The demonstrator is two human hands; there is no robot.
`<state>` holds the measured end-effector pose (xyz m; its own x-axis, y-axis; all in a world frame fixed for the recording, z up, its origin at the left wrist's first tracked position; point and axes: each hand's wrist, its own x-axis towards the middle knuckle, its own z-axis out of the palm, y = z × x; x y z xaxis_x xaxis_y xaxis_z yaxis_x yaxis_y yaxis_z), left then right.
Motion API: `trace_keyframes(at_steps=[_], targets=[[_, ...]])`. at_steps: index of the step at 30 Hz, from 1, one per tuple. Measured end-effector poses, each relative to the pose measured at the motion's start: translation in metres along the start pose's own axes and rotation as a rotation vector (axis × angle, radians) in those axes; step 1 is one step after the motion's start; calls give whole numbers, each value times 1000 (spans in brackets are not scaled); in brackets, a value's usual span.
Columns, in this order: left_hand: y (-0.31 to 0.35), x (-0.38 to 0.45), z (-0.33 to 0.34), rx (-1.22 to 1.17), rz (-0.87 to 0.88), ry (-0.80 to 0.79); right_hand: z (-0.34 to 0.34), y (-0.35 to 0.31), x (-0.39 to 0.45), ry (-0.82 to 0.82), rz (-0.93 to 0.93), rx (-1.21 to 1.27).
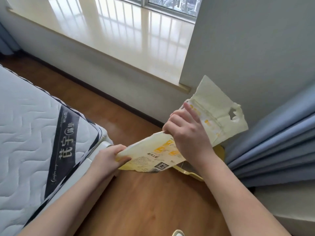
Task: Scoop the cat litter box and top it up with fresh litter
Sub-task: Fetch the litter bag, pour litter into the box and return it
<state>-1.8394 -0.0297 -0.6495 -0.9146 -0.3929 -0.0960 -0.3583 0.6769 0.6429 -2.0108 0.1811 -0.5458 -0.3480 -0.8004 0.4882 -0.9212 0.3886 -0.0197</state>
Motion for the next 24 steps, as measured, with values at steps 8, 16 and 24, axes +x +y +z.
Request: trace_keyframes(at_steps=[8, 16, 24], targets=[[-80, 48, 92, -70, -12, 105, 115, 50, -41, 152, 124, 47], [-115, 91, 155, -434, -23, 496, 194, 74, -68, 329, 171, 41], [-115, 130, 168, -819, 83, 745, 219, 100, -66, 336, 280, 26]])
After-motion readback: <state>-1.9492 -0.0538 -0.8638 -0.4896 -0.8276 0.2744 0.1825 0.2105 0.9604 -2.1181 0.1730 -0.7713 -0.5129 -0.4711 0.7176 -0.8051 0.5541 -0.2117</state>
